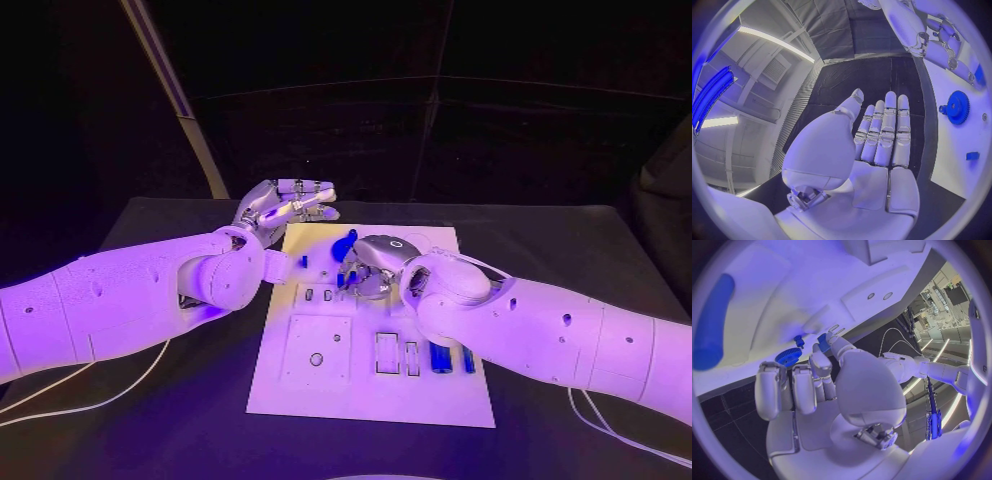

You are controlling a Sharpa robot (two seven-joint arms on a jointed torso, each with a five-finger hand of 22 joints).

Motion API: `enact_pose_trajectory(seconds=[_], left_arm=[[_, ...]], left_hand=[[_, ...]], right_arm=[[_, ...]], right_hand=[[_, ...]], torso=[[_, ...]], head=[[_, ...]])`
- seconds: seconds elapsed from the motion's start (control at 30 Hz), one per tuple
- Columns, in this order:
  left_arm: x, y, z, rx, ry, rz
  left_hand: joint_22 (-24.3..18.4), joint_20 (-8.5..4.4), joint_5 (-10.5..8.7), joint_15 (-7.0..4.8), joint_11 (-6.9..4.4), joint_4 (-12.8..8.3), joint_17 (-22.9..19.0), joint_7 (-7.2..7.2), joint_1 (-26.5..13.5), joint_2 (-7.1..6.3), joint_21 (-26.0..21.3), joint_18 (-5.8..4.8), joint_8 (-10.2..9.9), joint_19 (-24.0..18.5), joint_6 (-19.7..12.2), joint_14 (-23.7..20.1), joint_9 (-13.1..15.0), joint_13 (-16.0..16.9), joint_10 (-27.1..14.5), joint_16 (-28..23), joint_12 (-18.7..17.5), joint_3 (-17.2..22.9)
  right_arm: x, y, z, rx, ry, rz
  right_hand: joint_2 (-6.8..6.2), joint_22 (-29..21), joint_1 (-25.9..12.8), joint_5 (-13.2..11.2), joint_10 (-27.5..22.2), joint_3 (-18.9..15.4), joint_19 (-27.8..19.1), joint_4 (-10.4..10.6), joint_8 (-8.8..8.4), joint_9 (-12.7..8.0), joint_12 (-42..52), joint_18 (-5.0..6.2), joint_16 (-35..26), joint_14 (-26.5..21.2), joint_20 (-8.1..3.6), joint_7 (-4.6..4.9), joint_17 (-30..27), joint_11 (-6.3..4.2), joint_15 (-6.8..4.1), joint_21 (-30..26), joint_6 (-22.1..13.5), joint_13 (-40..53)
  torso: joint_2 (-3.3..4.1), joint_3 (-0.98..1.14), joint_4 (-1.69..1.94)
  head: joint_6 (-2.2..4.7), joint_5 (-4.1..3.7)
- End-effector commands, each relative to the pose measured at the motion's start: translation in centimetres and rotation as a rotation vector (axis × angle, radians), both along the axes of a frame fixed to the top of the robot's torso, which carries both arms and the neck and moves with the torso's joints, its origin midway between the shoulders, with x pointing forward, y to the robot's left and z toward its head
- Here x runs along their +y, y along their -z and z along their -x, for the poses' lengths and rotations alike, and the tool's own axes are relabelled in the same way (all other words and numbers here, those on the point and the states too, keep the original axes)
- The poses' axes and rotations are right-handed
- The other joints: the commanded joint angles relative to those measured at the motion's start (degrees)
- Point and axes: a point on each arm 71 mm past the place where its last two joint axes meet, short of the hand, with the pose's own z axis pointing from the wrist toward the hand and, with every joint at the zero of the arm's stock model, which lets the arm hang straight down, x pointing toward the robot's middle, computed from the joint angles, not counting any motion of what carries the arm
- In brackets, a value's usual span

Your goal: Assemble the parts on the task board

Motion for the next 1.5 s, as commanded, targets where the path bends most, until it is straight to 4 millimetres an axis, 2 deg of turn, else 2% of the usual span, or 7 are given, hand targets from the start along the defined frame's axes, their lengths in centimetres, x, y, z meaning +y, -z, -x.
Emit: enact_pose_trajectory(seconds=[0.03,0.4,0.9,1.5], left_arm=[[-0.1,-0.2,0.0,-0.005,0.000,0.007],[-0.1,-0.2,0.0,-0.003,0.004,0.008],[-0.1,-0.1,-0.1,0.000,0.006,0.008],[-0.2,-0.1,-0.1,0.003,0.008,0.007]], left_hand=[[-0.07,0.12,0.06,0.04,0.22,-0.34,0.06,0.19,-0.08,0.64,-0.25,0.75,-0.27,0.44,0.16,0.18,-0.06,-0.08,0.18,-0.32,-0.38,-0.06],[-0.07,0.12,0.06,0.04,0.22,-0.34,0.06,0.19,-0.08,0.64,-0.25,0.75,-0.27,0.44,0.16,0.18,-0.06,-0.08,0.18,-0.32,-0.38,-0.06],[-0.07,0.12,0.06,0.04,0.22,-0.34,0.06,0.19,-0.08,0.64,-0.25,0.75,-0.27,0.44,0.16,0.18,-0.06,-0.08,0.18,-0.32,-0.38,-0.06],[-0.12,0.12,0.06,0.04,0.22,-0.51,0.08,0.19,-0.11,0.67,-0.29,0.75,-0.35,0.45,0.22,0.21,-0.05,-0.08,0.26,-0.46,-0.50,0.05]], right_arm=[[0.3,0.0,0.2,-0.013,-0.016,0.029],[0.7,1.0,0.9,0.006,-0.041,0.059],[0.6,1.3,1.0,0.008,-0.038,0.080],[0.4,1.3,1.0,0.001,-0.024,0.083]], right_hand=[[0.39,3.75,-0.16,0.34,0.36,0.15,0.16,0.24,0.15,0.08,0.17,-0.55,0.08,3.59,-0.32,-0.90,2.59,-0.16,-0.49,0.19,1.16,-0.07],[0.25,3.71,-0.20,0.41,0.32,0.15,0.14,0.20,0.12,0.08,0.11,-0.54,0.07,3.59,-0.33,-0.92,2.57,-0.17,-0.51,0.17,1.17,-0.11],[-0.25,3.50,-0.62,0.41,0.10,0.08,-0.01,0.21,-0.10,0.01,-0.25,-0.50,-0.09,3.53,-0.36,-0.83,2.33,-0.13,-0.51,0.08,1.01,-0.34],[-1.77,2.67,-1.62,0.39,-1.40,0.26,-0.60,0.16,-1.72,-0.33,-2.83,-0.33,-0.64,3.32,-0.05,-0.01,1.59,0.50,-0.05,-0.33,-0.99,-2.21]], torso=[[-0.04,-0.05,0.06],[-0.04,-0.04,0.03],[-0.02,-0.02,0.00],[-0.04,-0.06,0.01]], head=[[-0.09,0.08],[-0.31,0.31],[-0.58,0.49],[-0.77,0.55]])
